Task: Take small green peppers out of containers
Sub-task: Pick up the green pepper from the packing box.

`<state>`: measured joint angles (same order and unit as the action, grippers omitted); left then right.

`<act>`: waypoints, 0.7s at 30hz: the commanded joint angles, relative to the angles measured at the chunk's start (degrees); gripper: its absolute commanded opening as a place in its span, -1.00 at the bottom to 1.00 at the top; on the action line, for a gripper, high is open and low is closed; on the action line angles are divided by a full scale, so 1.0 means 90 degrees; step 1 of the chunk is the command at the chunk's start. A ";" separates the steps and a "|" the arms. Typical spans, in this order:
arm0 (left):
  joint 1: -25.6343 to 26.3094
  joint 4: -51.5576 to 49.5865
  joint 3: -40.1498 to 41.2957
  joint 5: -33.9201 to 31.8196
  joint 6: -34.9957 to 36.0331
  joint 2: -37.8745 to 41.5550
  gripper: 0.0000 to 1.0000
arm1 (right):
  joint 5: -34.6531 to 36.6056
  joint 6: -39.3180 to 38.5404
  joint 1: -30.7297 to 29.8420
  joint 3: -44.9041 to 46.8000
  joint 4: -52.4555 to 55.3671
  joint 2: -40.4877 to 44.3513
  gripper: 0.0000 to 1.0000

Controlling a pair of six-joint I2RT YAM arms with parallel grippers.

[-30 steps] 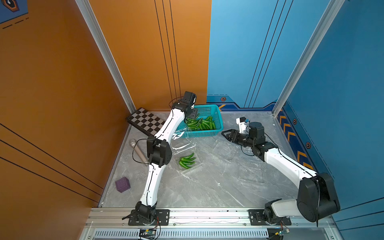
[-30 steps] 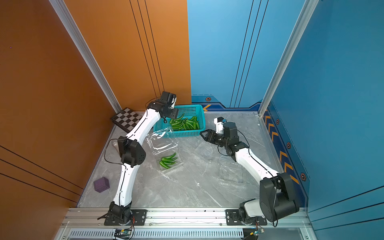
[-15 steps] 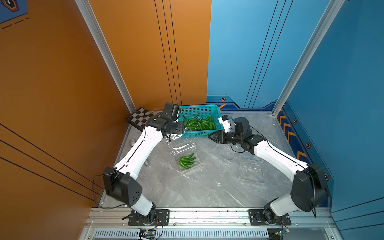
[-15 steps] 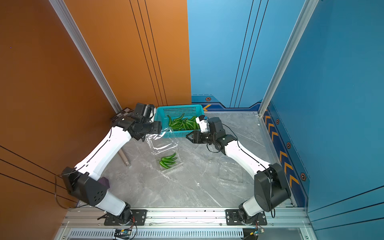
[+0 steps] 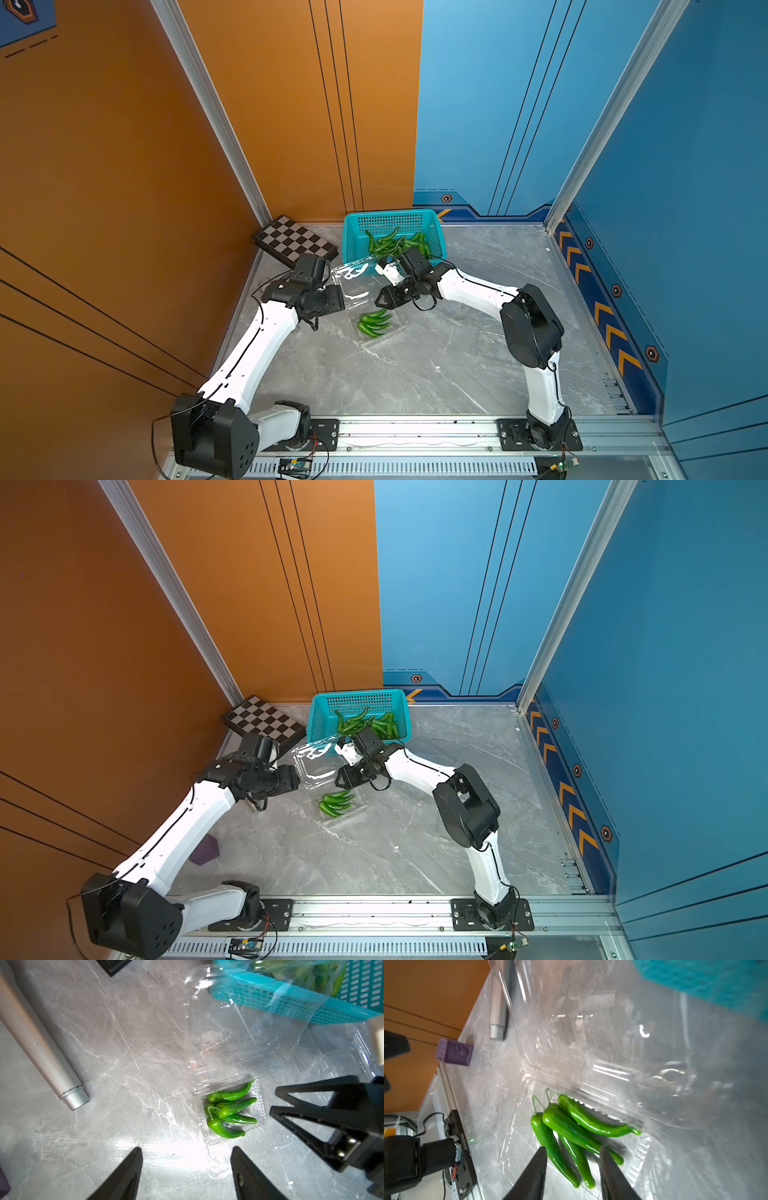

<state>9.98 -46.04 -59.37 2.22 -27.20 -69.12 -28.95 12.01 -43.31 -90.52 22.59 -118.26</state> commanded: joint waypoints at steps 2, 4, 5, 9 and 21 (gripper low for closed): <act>-0.0320 0.0268 0.0430 0.0588 -0.0214 0.0125 0.39 | 0.0371 -0.0485 -0.0403 -0.0246 0.0644 -0.0219 -0.13; -0.0376 0.0277 0.0505 0.0594 -0.0263 0.0181 0.40 | 0.0451 -0.0579 -0.0494 -0.0355 0.0728 -0.0373 -0.12; -0.0391 0.0334 0.0579 0.0575 -0.0293 0.0252 0.41 | 0.0560 -0.0622 -0.0540 -0.0381 0.0732 -0.0445 -0.12; -0.0509 0.0379 0.0756 0.0612 -0.0286 0.0442 0.41 | 0.1012 -0.0662 -0.0656 -0.0460 0.0743 -0.0628 -0.12; -0.0602 0.0449 0.0862 0.0733 -0.0202 0.0553 0.41 | 0.1212 -0.0838 -0.0664 -0.0701 0.0683 -0.0903 -0.11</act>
<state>4.93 -42.59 -52.49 7.79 -29.02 -64.86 -19.18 5.91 -49.34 -95.59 27.49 -124.92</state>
